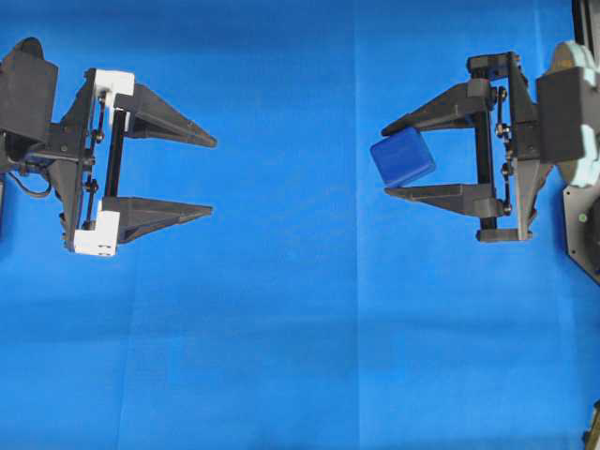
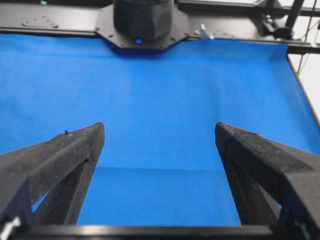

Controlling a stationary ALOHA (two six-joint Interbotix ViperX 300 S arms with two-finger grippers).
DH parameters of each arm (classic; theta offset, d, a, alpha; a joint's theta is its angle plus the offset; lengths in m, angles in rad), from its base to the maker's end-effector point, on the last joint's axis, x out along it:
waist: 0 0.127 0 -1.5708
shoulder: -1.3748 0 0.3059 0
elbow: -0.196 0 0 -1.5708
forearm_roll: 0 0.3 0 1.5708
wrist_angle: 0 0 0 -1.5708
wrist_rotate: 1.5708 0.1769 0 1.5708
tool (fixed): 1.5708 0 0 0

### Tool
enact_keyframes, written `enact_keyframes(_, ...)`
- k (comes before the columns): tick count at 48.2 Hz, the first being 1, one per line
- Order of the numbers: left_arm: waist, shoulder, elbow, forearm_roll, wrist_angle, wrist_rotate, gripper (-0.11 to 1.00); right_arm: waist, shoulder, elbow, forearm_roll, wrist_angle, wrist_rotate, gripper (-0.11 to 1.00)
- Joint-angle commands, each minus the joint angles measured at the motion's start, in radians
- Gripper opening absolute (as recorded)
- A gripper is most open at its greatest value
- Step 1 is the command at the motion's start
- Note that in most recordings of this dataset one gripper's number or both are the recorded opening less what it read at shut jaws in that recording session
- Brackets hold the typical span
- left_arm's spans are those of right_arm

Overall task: Handover the blue block to the right arm after grasping it with the left arm, then place it in the designated position.
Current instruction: 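Carry the cube with the right gripper toward the table center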

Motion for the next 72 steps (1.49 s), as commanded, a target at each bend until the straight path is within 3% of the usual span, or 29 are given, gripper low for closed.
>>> enact_keyframes(1, -0.003, -0.006, -0.020, -0.002, -0.009, 0.000, 0.93, 0.000, -0.003, -0.011, 0.009, 0.037, 0.006, 0.44)
enact_keyframes(14, -0.003, -0.006, -0.020, -0.002, -0.009, 0.000, 0.93, 0.000, -0.003, -0.011, 0.012, 0.144, 0.040, 0.44)
enact_keyframes(33, -0.003, -0.006, -0.020, -0.002, -0.011, 0.000, 0.93, 0.000, 0.002, -0.009, 0.008, 0.120, 0.040, 0.44)
enact_keyframes(46, -0.003, -0.005, -0.021, -0.002, -0.011, 0.000, 0.93, -0.026, 0.094, 0.006, 0.005, 0.015, 0.040, 0.44)
enact_keyframes(56, -0.003, -0.002, -0.025, -0.002, -0.014, 0.000, 0.93, -0.055, 0.233, 0.017, 0.009, -0.140, 0.040, 0.44)
enact_keyframes(72, -0.002, 0.000, -0.029, -0.002, -0.026, 0.000, 0.93, -0.055, 0.469, -0.015, 0.034, -0.291, 0.054, 0.44)
